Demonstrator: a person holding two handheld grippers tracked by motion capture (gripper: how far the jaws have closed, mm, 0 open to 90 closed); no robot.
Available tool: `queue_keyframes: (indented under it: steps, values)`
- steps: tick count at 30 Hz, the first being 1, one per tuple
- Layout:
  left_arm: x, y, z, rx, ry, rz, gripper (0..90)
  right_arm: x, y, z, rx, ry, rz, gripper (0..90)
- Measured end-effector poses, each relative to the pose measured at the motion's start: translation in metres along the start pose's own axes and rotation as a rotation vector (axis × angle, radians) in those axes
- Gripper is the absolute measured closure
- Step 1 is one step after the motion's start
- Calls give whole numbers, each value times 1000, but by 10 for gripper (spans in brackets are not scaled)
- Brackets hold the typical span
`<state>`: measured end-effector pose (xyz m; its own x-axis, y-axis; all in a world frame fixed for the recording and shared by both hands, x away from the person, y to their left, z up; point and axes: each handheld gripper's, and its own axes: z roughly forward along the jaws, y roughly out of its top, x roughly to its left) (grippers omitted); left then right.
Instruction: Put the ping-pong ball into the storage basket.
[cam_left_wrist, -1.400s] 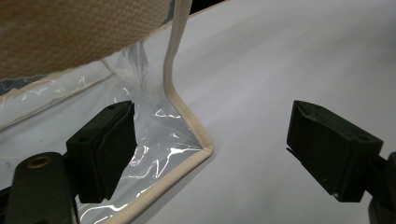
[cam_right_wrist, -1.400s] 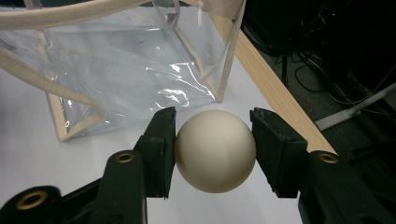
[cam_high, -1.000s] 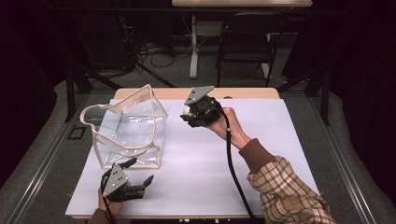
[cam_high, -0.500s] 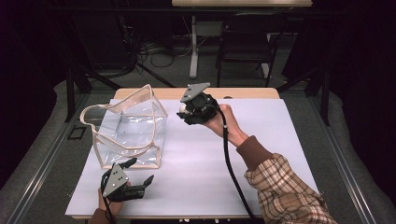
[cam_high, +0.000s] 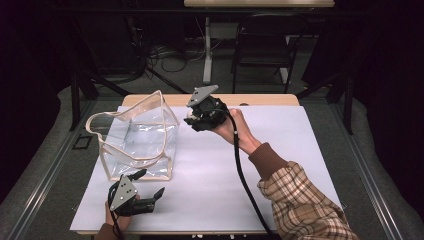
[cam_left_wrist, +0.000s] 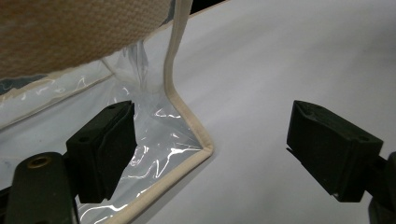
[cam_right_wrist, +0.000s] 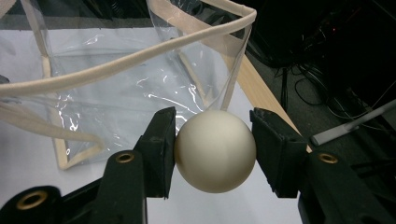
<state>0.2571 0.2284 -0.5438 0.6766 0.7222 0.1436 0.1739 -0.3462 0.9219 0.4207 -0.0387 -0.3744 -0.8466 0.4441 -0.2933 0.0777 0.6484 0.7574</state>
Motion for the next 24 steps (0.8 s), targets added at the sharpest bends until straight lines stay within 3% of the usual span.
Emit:
queue_keyframes:
  steps: [24]
  values:
    - [0,0,0,-2,-2,-1,159,-5,8,3,-30,-1,15,512]
